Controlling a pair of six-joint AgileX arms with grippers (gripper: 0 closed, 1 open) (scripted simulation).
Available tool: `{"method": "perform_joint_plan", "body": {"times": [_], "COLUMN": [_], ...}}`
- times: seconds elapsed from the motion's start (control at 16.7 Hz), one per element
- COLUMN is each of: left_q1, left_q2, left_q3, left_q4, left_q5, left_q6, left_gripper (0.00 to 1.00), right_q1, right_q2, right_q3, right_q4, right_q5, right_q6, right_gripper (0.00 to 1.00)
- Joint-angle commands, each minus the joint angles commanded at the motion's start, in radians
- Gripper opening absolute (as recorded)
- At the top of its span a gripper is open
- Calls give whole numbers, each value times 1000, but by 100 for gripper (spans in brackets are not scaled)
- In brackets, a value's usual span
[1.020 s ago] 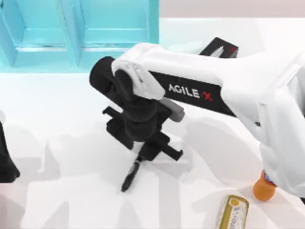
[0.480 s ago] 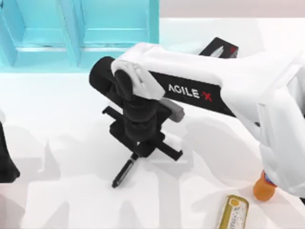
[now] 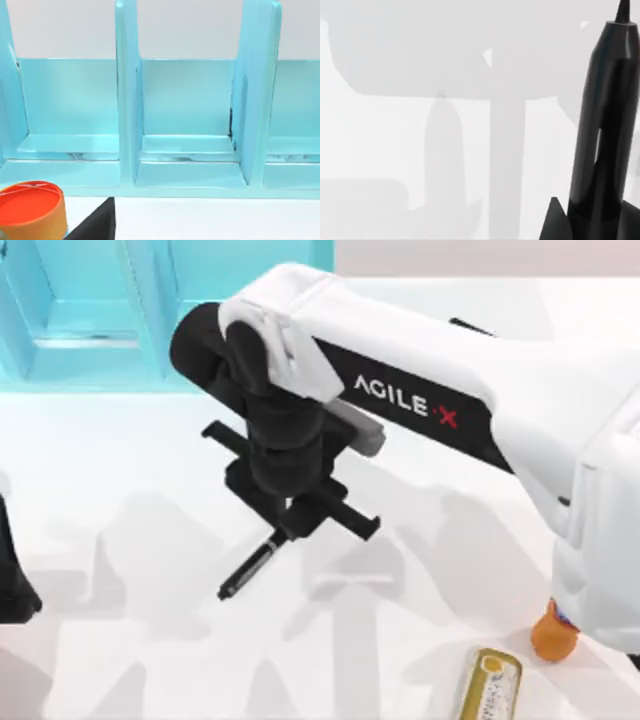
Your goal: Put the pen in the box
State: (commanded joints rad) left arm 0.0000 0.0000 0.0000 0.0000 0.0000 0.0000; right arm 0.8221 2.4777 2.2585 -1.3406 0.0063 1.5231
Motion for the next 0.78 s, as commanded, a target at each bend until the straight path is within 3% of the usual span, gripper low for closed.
{"method": "perform_joint_plan", "body": {"times": [0.3,0.78], "left_q1": [0,0], "left_q2": [0,0], "left_q3": [0,0], "left_q4": [0,0], "left_q5": [0,0], "left_q6": [0,0], "left_gripper": [100,100], "right_q1": [-1,-66], "right_q2": [1,-17], "right_q3": [176,147], "right_q4": [-186,-185], "right_q5": [0,0], "right_q6": [-4,-26], "right_gripper": [0,0]}}
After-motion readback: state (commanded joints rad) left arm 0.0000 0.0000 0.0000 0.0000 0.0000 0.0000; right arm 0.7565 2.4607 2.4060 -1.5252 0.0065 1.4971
